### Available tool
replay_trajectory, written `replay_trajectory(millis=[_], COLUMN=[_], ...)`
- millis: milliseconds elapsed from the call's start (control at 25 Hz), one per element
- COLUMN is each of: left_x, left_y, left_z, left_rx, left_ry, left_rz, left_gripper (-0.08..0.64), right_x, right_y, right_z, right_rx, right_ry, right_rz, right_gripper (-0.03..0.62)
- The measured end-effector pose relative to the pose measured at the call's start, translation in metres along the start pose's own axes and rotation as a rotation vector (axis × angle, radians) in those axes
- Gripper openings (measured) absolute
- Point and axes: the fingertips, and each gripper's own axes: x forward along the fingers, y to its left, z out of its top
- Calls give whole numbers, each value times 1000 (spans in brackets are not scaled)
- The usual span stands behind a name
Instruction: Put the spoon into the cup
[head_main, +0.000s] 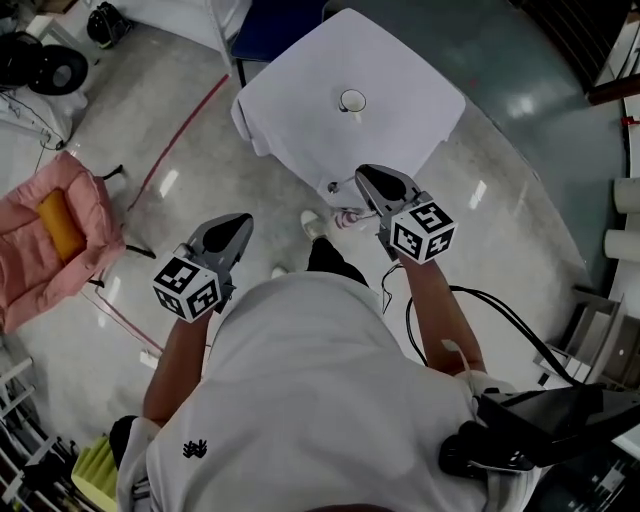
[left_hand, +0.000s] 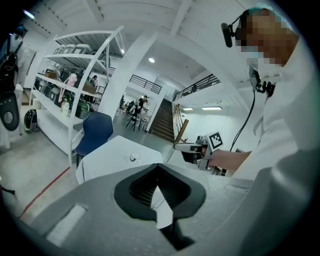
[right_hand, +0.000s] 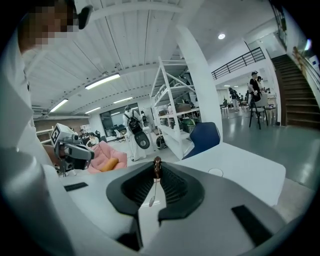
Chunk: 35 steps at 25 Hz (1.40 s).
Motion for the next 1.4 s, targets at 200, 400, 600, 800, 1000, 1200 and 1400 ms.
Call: replay_trajectory(millis=[200,400,600,800,1000,1200,1400], left_x=[41,75,103,127,134,134,131], left_y=[19,30,45,56,63,72,72], left_z=[31,56,66,77,83,85,81], left_rx=[9,12,-1,-16,-36,-70,-92], left_ry=[8,9,25,27,32,41,44], left_rz=[37,73,116,164,216,266,306], left_gripper=[4,5,5,4,4,5,4], right_x=[26,48,75,105,131,162,182], right_y=[-64,-121,-181,-237,-271,-295,-305], right_z=[26,40,38,26,18,6,-22], right_rx=[10,19,44,58,66,82,112], right_ry=[-10,-8,-4,23,48,69,103], right_rz=[-2,5,-8,-22,-26,-23,-9], right_gripper=[46,46,46,46,46,46,46])
